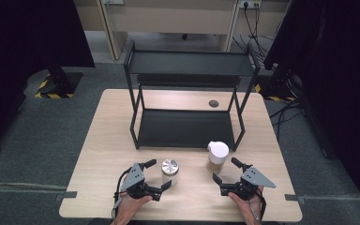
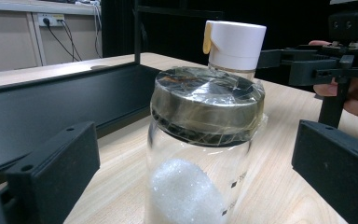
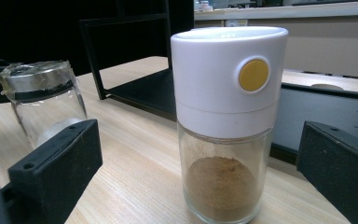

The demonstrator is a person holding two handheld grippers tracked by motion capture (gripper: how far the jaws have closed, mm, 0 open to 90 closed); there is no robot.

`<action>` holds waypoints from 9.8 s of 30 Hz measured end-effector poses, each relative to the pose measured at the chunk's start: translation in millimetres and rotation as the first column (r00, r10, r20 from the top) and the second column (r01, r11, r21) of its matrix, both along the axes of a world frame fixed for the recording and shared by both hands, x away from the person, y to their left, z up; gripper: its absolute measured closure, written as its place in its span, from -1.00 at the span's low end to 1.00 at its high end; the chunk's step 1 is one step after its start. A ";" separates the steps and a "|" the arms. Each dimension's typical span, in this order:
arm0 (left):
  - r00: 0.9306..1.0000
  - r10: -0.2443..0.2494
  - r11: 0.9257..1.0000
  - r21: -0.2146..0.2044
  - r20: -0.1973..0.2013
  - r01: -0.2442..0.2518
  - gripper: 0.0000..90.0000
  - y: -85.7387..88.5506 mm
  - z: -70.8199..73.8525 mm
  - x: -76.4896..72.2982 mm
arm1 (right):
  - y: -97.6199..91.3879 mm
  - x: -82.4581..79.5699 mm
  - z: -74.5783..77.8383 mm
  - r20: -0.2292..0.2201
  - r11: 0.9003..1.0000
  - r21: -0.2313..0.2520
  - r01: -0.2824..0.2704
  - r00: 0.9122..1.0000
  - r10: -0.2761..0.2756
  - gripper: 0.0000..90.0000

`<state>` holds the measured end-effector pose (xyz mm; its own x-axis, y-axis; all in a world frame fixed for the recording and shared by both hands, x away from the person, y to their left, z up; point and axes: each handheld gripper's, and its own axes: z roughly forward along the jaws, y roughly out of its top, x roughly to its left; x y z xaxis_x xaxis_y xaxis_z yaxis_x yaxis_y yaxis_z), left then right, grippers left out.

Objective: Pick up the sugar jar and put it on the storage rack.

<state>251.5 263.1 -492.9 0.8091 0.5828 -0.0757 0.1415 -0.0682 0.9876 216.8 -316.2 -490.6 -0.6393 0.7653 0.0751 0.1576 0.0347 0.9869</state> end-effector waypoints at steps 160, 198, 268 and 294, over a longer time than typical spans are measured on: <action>0.998 -0.041 0.992 0.117 0.042 0.036 -0.31 -16.2 214.4 89.8 | -0.8 -0.8 -1.9 -0.005 1.000 0.021 0.009 1.000 -0.009 -0.99; 0.997 0.055 0.993 0.102 0.059 -0.060 -0.31 -23.8 341.5 125.8 | -1.4 -0.5 -2.3 -0.008 1.000 0.028 0.009 1.000 -0.008 -0.99; 0.933 0.356 0.928 0.098 0.056 -0.360 -0.34 -88.1 321.2 196.1 | -2.8 -0.2 -2.6 -0.007 0.999 0.032 0.000 1.000 0.000 -0.99; 0.934 0.356 0.935 -0.003 0.030 -0.356 -1.00 -76.0 312.4 165.0 | -1.9 -0.2 -2.8 -0.011 0.999 0.033 0.000 1.000 0.000 -0.99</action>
